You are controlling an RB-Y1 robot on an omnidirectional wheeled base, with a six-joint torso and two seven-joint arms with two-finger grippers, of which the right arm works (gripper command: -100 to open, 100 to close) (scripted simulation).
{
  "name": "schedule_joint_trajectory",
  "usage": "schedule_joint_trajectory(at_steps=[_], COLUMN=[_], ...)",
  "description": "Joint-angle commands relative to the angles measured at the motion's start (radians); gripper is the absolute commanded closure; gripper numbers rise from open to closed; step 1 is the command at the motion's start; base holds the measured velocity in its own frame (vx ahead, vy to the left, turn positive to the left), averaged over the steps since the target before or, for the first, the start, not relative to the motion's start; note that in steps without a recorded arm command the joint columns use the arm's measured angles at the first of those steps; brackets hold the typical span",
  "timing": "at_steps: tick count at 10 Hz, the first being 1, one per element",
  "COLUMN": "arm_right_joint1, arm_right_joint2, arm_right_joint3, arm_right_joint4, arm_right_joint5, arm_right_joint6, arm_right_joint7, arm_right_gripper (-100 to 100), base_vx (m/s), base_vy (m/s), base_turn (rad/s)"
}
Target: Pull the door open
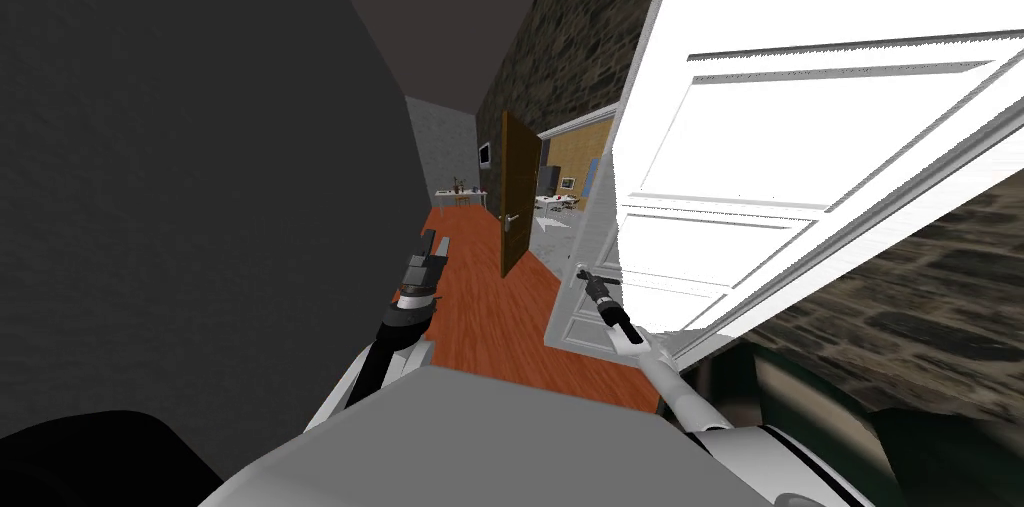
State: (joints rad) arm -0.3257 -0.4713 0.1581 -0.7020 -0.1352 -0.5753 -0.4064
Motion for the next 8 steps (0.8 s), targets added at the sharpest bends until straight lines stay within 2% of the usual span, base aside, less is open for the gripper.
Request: schedule_joint_trajectory(at_steps=[1,5,6,7,8], arm_right_joint1=[0.009,0.021,0.025,0.034,0.036], arm_right_joint2=[-0.021,-0.044,-0.029,-0.042,-0.048], arm_right_joint3=[0.010,0.042,0.045,0.066,0.072], arm_right_joint4=[-0.004,-0.019,-0.035,-0.041,-0.044], arm_right_joint5=[0.002,0.009,0.010,0.014,0.016], arm_right_joint6=[-0.006,-0.020,-0.013,-0.027,-0.033], arm_right_joint7=[-0.018,-0.051,-0.044,-0.063,-0.070], arm_right_gripper=[100,100,100,100,100], base_vx=[-0.158,-0.166,-0.065,-0.105,-0.123], base_vy=[-0.078,-0.071,-0.011,-0.047,-0.083], base_turn=[0.070,0.060,0.038,0.069,0.064])
